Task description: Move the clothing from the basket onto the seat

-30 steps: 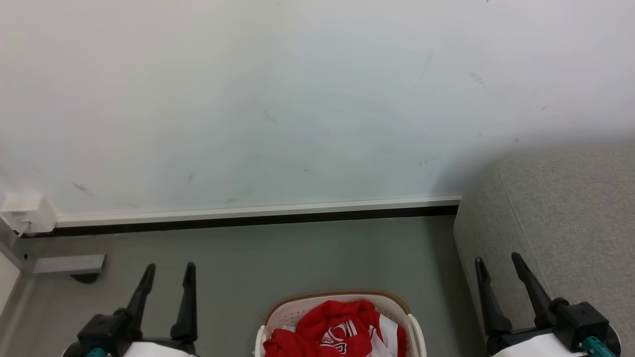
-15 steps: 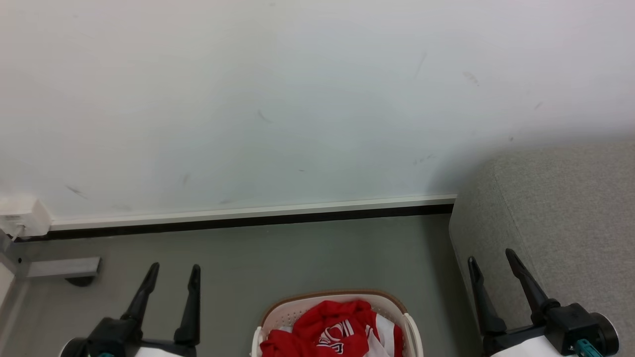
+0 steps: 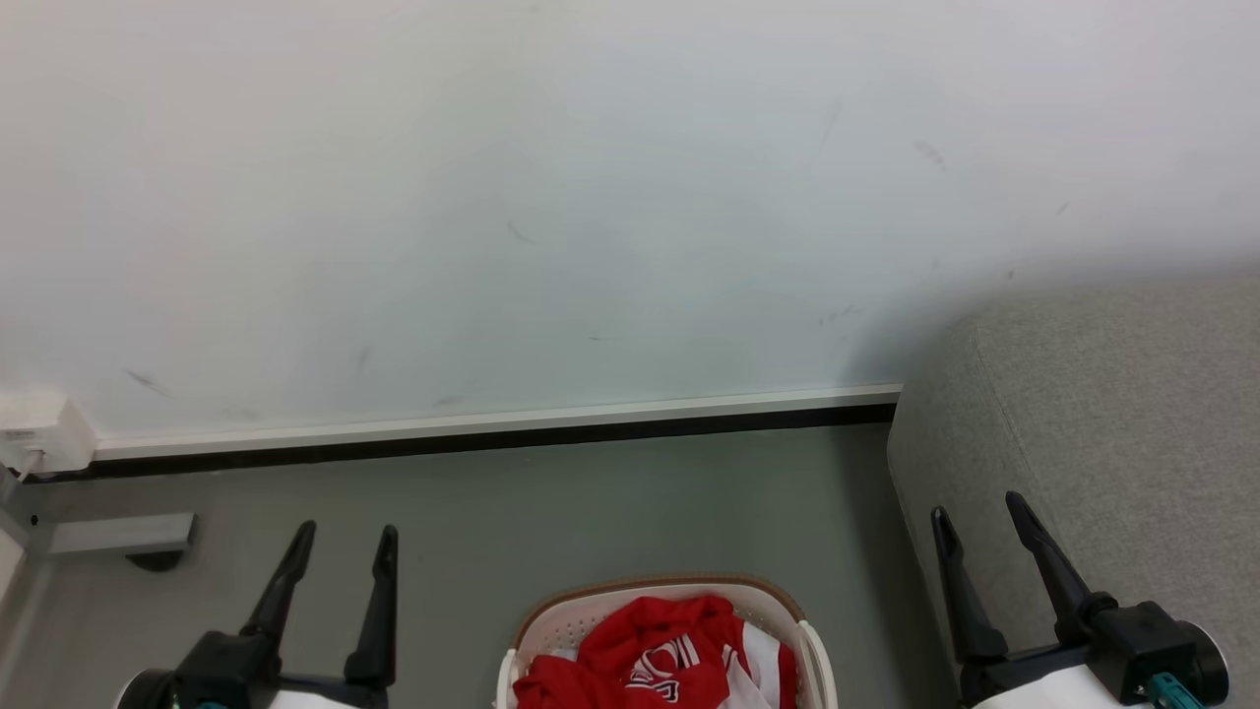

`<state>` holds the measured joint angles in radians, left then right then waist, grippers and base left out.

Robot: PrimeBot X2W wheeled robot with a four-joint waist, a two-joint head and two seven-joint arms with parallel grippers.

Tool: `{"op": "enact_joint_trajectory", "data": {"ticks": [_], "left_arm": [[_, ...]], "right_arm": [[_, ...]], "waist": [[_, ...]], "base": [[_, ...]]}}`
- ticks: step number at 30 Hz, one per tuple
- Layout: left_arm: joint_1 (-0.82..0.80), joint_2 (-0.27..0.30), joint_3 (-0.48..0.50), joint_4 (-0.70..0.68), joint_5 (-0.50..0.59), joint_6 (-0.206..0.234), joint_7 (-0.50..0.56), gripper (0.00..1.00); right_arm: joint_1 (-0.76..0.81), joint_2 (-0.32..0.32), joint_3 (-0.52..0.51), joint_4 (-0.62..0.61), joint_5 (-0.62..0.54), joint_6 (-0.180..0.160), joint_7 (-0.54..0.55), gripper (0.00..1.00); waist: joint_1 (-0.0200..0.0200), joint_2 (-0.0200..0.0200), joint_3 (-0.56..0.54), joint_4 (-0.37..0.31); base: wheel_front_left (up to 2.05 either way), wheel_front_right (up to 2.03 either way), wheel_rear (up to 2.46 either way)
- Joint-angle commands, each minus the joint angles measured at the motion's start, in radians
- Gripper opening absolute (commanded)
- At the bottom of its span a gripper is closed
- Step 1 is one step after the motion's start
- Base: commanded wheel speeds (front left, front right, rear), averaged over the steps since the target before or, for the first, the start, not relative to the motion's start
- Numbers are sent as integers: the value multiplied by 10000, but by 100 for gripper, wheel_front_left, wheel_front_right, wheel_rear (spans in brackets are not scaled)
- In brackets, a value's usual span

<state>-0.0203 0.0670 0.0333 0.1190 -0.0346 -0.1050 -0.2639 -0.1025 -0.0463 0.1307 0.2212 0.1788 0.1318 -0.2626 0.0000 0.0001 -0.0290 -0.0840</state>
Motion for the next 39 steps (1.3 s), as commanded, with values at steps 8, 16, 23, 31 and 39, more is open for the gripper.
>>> {"op": "enact_joint_trajectory", "data": {"ticks": [8, 16, 23, 31, 39], "left_arm": [[117, -42, 213, -104, -88, -42, -9, 100], [-98, -85, 326, -128, -310, -115, -8, 100], [-733, -49, 181, 55, -822, -232, -8, 100], [-1750, 741, -543, 634, -1333, -241, -8, 100], [-2769, 1780, -1933, 1526, -2170, -245, -8, 100]], "right_arm": [[-190, -70, 42, -97, 338, -21, -35, 100], [-351, -61, -38, -203, 325, -21, -21, 100], [-717, -61, -216, -605, 303, -21, -21, 100], [-1372, -58, -246, -1399, 464, -21, -18, 100], [-1887, -53, -387, -2119, 638, -21, -16, 100]], "waist": [[0, -1, 94, -197], [0, -1, 499, -738], [0, -1, 1479, -1295], [0, -1, 2961, -1927], [0, -1, 4261, -2430]], "base": [[0, 0, 0], [0, 0, 0], [0, 0, 0], [0, 0, 0], [0, 0, 0]]}}
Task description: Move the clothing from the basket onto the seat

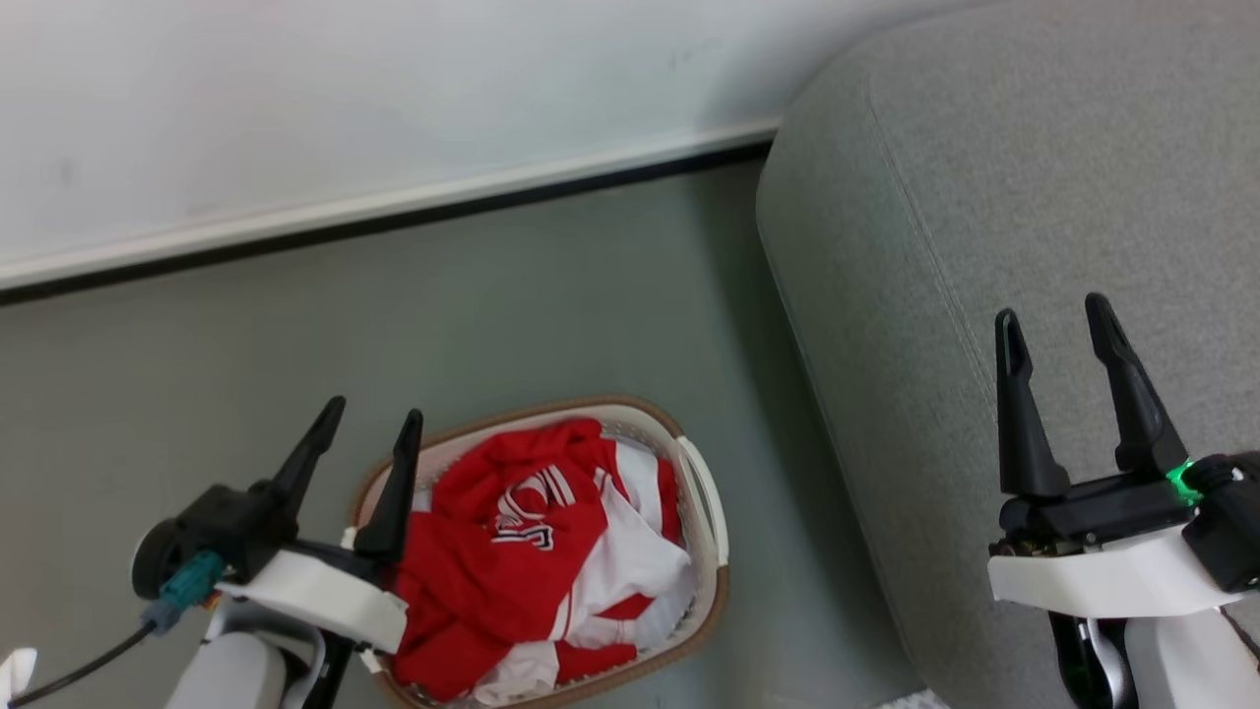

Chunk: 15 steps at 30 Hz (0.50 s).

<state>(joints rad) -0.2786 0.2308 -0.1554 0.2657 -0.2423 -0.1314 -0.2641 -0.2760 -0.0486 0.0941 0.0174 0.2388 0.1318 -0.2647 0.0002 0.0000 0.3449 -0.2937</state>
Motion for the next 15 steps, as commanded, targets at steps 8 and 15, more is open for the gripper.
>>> {"op": "enact_joint_trajectory", "data": {"ticks": [8, 15], "left_arm": [[-1373, 1013, -1641, 757, -515, 18, 159, 100], [-2489, 1509, -2689, 1548, -778, 18, 1035, 100]], "right_arm": [[-548, -29, -265, -759, 295, -21, 5, 100], [-899, -26, -343, -1388, 590, -21, 4, 100]], "waist": [[-2, 0, 1768, -628], [-2, 0, 2904, -899]], "base": [[0, 0, 0], [0, 0, 0]]}}
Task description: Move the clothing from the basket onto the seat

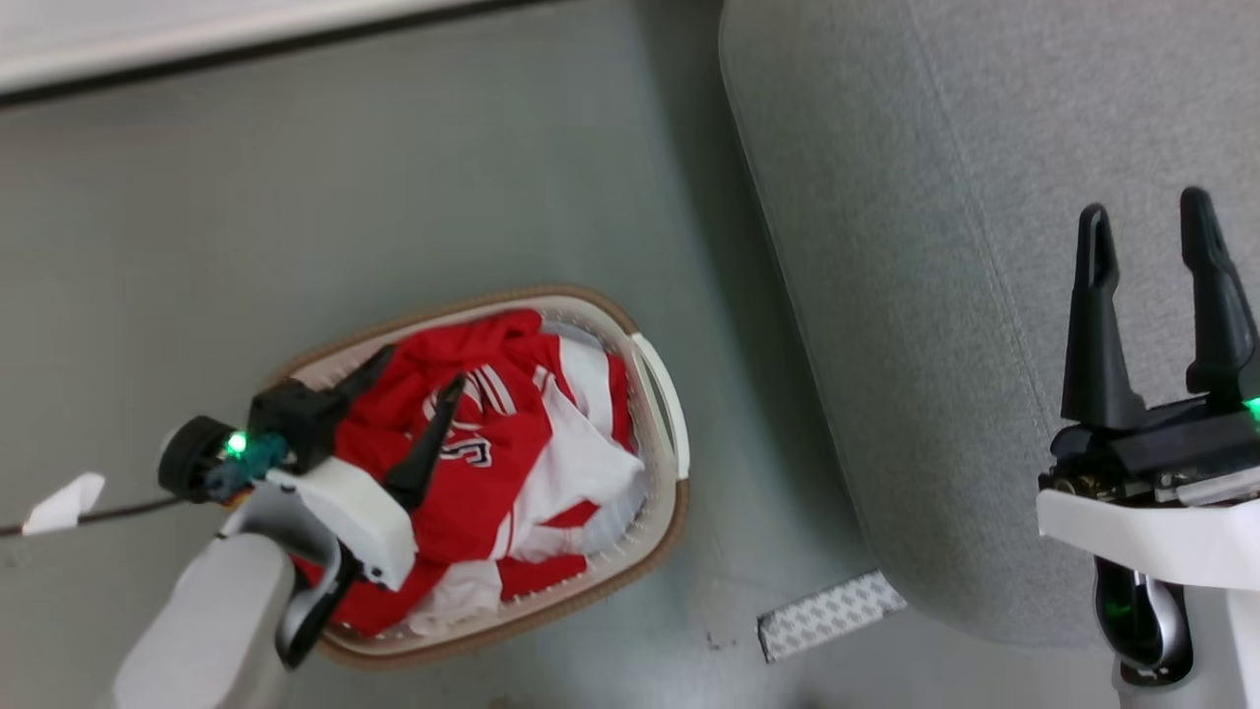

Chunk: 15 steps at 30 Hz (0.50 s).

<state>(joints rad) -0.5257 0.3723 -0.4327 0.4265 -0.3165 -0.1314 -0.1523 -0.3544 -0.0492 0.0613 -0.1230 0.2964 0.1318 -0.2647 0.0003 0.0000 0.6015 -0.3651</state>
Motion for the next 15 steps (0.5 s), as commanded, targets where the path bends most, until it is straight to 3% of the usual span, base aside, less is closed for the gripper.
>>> {"op": "enact_joint_trajectory", "data": {"ticks": [1, 15], "left_arm": [[-166, 157, -22, 127, -73, 19, 69, 100], [-2051, 928, -1823, 2499, 616, 19, 1896, 100]], "right_arm": [[-192, -20, 8, -78, 61, -21, 5, 100], [-770, -19, 128, -1388, 542, -21, 4, 100]], "waist": [[-3, 0, 496, -242], [-3, 0, 1993, -760]], "base": [[0, 0, 0], [0, 0, 0]]}}
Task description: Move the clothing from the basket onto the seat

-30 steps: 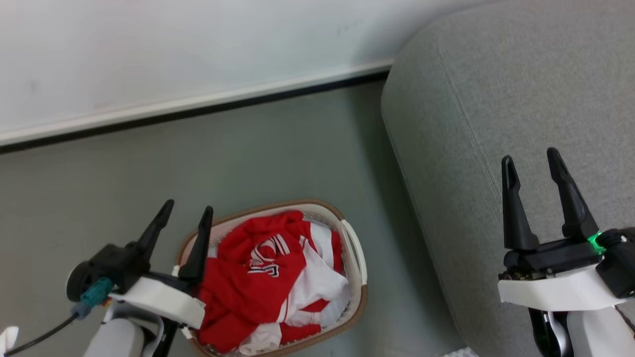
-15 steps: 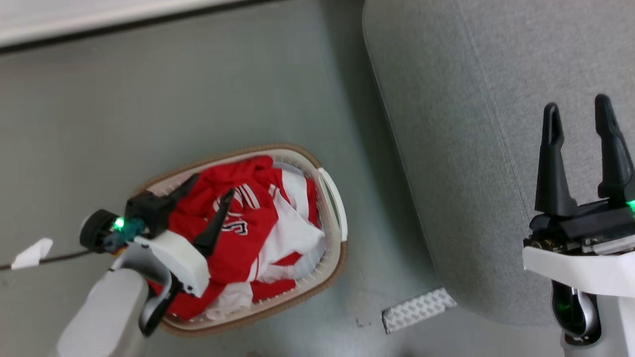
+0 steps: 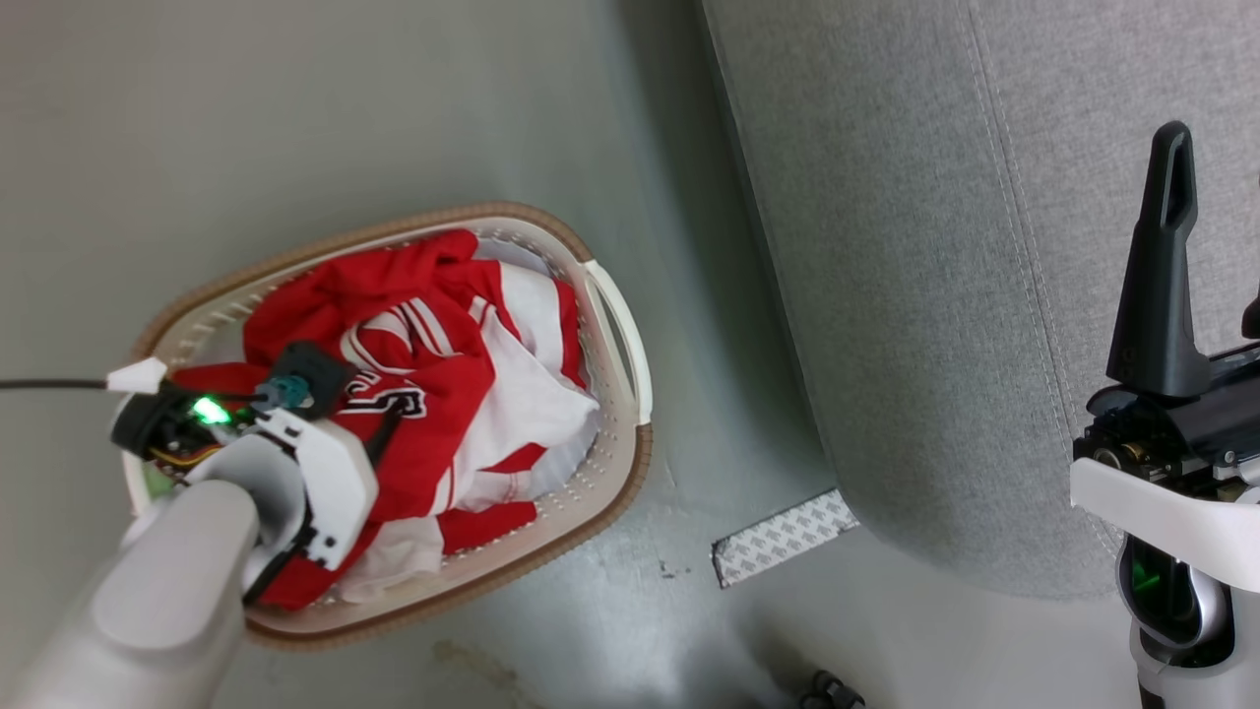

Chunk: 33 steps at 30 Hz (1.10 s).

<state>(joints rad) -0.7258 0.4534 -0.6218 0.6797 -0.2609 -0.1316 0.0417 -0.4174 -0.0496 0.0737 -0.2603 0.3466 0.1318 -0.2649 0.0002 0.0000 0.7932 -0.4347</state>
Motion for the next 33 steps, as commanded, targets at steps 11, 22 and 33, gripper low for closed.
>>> {"op": "enact_joint_trajectory", "data": {"ticks": [11, 22, 33], "left_arm": [[-982, 375, -1318, 1627, 959, 20, 717, 100], [-1595, 277, -2632, 2950, 909, 20, 1108, 35], [-2039, -186, -3513, 3673, -273, 20, 24, 0]], "right_arm": [[76, -15, 209, -99, 486, -21, 6, 100], [190, -15, 379, 8, 638, -21, 7, 100], [100, -16, 369, 337, 271, -21, 6, 100]], "waist": [[-2, 0, 583, -438], [-2, 0, 683, -742], [-2, 0, -120, -457]], "base": [[0, 0, 0], [0, 0, 0], [0, 0, 0]]}}
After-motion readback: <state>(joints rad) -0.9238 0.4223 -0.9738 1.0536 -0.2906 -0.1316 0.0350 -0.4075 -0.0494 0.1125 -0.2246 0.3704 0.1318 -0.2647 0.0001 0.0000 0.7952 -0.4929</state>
